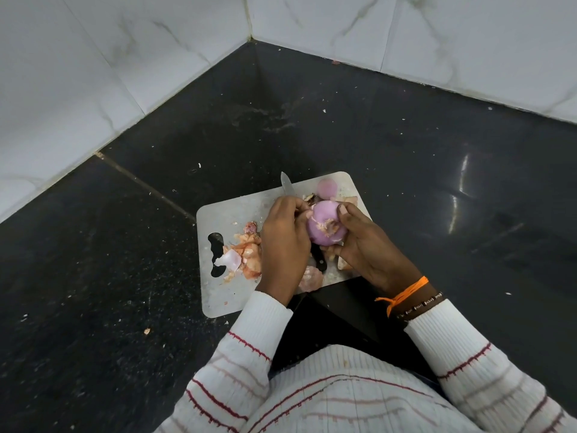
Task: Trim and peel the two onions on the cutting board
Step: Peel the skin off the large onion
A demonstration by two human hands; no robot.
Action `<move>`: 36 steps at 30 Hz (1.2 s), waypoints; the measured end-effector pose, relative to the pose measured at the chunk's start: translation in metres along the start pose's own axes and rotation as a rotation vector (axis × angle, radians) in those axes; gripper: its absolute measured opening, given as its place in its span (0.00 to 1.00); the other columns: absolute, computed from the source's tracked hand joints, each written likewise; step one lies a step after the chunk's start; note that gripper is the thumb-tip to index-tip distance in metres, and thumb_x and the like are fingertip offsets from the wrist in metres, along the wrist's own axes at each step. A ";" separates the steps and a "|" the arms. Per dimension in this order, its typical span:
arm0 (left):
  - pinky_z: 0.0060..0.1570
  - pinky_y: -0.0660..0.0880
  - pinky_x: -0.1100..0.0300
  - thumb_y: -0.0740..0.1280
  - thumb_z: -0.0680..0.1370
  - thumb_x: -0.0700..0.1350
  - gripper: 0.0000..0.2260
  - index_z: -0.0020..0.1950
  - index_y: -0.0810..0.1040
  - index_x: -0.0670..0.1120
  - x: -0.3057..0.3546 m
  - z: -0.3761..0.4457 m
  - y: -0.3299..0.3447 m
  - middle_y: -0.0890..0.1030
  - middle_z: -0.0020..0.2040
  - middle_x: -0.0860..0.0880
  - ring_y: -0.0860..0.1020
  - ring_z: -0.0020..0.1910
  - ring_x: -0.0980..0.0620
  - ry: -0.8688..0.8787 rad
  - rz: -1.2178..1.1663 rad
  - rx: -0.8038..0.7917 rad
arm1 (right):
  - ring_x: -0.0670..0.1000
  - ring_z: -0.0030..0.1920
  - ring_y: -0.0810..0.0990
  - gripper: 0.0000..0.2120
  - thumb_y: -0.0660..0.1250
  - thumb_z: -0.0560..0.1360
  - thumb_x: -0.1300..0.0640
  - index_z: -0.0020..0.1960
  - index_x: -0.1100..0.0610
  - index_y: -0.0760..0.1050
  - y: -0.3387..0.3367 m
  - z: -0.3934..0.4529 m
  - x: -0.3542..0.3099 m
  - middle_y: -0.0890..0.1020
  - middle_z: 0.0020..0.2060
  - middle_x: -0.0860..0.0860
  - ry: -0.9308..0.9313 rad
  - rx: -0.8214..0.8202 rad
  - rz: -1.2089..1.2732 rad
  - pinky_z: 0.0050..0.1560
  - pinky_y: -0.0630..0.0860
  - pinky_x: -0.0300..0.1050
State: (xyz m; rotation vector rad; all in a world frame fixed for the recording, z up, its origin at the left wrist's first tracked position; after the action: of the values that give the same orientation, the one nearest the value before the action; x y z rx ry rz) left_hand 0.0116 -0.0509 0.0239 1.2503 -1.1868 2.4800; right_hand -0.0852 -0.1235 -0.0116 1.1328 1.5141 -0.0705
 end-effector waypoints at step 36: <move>0.33 0.73 0.74 0.72 0.69 0.36 0.09 0.47 0.83 0.44 -0.010 -0.001 -0.004 0.82 0.37 0.55 0.79 0.34 0.66 -0.402 -0.375 -0.220 | 0.52 0.55 0.75 0.09 0.54 0.80 0.57 0.55 0.52 0.72 0.001 0.000 0.003 0.75 0.58 0.56 -0.150 -0.055 -0.261 0.47 0.77 0.38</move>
State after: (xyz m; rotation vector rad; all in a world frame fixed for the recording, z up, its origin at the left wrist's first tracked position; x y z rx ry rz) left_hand 0.0187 -0.0453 0.0188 1.7657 -1.1312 1.8351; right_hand -0.0840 -0.1215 -0.0132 0.8622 1.5114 -0.2843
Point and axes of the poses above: each hand's wrist, its own z-axis towards the middle knuckle, its own y-axis out of the palm, x = y × z, the point moved 4 cm from there along z, towards the middle knuckle
